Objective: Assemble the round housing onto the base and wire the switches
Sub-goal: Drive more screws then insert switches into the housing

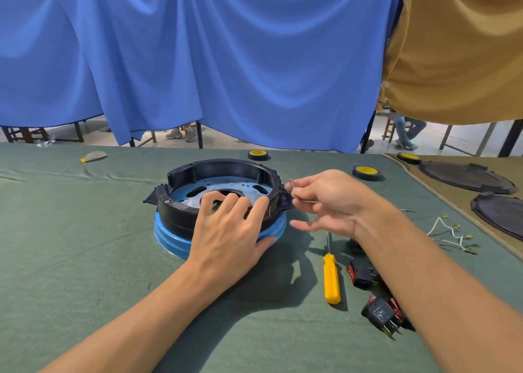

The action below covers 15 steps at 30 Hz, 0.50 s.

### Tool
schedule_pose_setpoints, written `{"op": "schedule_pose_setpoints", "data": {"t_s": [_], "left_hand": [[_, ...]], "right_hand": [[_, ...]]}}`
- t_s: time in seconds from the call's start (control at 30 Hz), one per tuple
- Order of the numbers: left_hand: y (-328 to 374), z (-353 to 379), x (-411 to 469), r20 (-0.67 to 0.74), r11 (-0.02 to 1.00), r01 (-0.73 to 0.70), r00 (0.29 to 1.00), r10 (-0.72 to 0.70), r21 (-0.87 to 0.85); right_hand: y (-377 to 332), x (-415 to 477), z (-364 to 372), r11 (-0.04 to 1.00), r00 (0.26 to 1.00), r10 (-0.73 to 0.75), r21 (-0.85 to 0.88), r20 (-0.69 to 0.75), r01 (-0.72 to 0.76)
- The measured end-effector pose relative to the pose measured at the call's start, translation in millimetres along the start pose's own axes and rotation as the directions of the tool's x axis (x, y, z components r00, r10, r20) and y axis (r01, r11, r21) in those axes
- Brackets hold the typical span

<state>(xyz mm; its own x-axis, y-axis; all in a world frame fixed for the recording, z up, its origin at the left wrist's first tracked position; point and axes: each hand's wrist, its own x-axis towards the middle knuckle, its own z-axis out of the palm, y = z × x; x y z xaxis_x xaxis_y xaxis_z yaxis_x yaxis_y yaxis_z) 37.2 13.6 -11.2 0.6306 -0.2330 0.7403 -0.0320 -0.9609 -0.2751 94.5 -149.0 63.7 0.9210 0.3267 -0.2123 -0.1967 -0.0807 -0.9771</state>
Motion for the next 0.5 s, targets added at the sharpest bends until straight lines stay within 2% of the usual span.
{"op": "schedule_pose_setpoints", "data": {"t_s": [0.1,0.17,0.23,0.33,0.4,0.5], "left_hand": [[-2,-4,3,0.048,0.999,-0.047,0.998,0.046,0.02],[-7,-10,11,0.185,0.996,-0.092,0.979,0.09,0.004],[-18,-16,22,0.386,0.987,-0.102,0.911,0.142,-0.122],[-36,-23,41,0.646,0.956,0.007,0.739,0.191,-0.292],[-43,-24,46,0.711,0.932,0.092,0.675,0.2,-0.35],[-44,-20,42,0.704,0.941,0.054,0.679,0.211,-0.334]], "right_hand": [[8,2,20,0.971,0.993,0.108,0.22,-0.051,-0.094],[14,6,28,0.948,0.979,0.171,0.291,-0.115,-0.131],[18,10,30,0.922,0.96,0.215,0.361,-0.18,-0.139],[18,11,32,0.901,0.942,0.235,0.417,-0.239,-0.119],[18,10,35,0.892,0.937,0.247,0.436,-0.247,-0.121],[19,10,37,0.89,0.927,0.27,0.436,-0.259,-0.137]]}}
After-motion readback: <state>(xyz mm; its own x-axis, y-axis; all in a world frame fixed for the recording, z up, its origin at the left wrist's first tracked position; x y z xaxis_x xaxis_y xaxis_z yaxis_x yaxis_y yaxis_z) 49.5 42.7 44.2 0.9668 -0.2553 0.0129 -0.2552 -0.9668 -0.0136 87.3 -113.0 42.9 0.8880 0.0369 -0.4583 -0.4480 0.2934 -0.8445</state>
